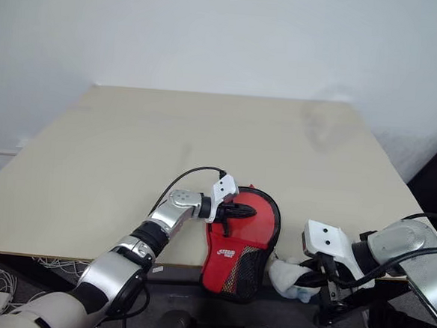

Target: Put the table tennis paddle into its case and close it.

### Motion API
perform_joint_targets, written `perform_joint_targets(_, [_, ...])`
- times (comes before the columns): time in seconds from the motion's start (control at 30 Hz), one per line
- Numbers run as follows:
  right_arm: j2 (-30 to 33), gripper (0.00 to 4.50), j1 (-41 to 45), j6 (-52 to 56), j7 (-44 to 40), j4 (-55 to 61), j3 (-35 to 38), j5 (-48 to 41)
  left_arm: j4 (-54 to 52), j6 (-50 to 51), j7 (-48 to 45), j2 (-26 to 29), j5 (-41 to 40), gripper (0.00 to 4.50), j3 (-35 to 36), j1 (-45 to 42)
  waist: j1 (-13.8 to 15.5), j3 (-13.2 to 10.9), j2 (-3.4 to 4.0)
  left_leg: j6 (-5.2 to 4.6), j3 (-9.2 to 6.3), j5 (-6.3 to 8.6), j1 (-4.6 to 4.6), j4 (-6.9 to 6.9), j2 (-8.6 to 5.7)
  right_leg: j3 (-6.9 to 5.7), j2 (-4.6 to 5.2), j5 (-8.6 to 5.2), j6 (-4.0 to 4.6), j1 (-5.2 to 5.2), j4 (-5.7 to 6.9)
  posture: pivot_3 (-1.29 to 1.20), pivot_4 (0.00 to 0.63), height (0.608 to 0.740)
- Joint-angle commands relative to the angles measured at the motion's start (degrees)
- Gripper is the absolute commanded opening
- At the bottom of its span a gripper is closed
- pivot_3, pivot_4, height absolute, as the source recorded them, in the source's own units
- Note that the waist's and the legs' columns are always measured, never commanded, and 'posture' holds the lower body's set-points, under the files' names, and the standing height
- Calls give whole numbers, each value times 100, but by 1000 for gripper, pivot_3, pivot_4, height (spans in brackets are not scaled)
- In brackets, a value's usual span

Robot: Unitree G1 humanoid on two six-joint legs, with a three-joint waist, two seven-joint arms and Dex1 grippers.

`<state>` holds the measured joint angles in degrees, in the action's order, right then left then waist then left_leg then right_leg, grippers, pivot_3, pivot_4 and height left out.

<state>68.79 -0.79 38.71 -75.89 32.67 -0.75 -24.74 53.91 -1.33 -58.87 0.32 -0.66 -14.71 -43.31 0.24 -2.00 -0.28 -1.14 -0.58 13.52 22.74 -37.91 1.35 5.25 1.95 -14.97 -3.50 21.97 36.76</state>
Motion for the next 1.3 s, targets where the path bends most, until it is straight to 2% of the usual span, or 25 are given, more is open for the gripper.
perform_joint_targets(0.03, [141,175,-177,48,-15,216,208,-157,364,65,-58,-27,198,0,-131,87,1,0,0,0,1,0,0,0,0,0,0,0,0,0,0,0,0,740])
perform_joint_targets(0.37, [332,175,-1408,-98,-285,852,967,-410,513,-6,-74,-74,246,0,-122,-20,67,1,-1,-6,-2,12,0,-9,-2,-2,2,-7,-10,-10,-5,0,0,740])
perform_joint_targets(0.63, [310,175,-1898,-409,-275,1081,1246,-425,591,-40,-58,-76,242,0,-70,-102,68,0,-2,-19,-5,27,-6,-31,-8,-5,9,-14,-21,-36,-10,0,0,740])
perform_joint_targets(0.73, [277,175,-1711,-591,3,825,979,-103,610,-73,-36,-73,245,0,-62,-116,62,-1,-4,-23,-5,30,-8,-34,-14,-5,15,-16,-25,-40,-11,0,0,740])
perform_joint_targets(0.83, [111,175,-1163,-687,459,318,540,335,601,-102,-55,-66,244,0,-64,-114,45,-1,-7,-24,-3,31,-12,-37,-14,-2,16,-16,-25,-42,-10,0,0,740])
perform_joint_targets(1.03, [-490,175,385,-583,1289,-964,-287,1124,577,-103,-98,-46,259,0,-85,-95,-6,1,-5,-25,-1,30,-17,-38,-15,2,16,-15,-23,-42,-5,0,0,740])
perform_joint_targets(1.3, [-569,175,581,-392,1097,-763,-299,749,560,-108,-113,-36,295,0,-99,-82,4,2,-3,-27,-4,30,-11,-37,-21,6,15,-13,-29,-47,-4,0,0,740])
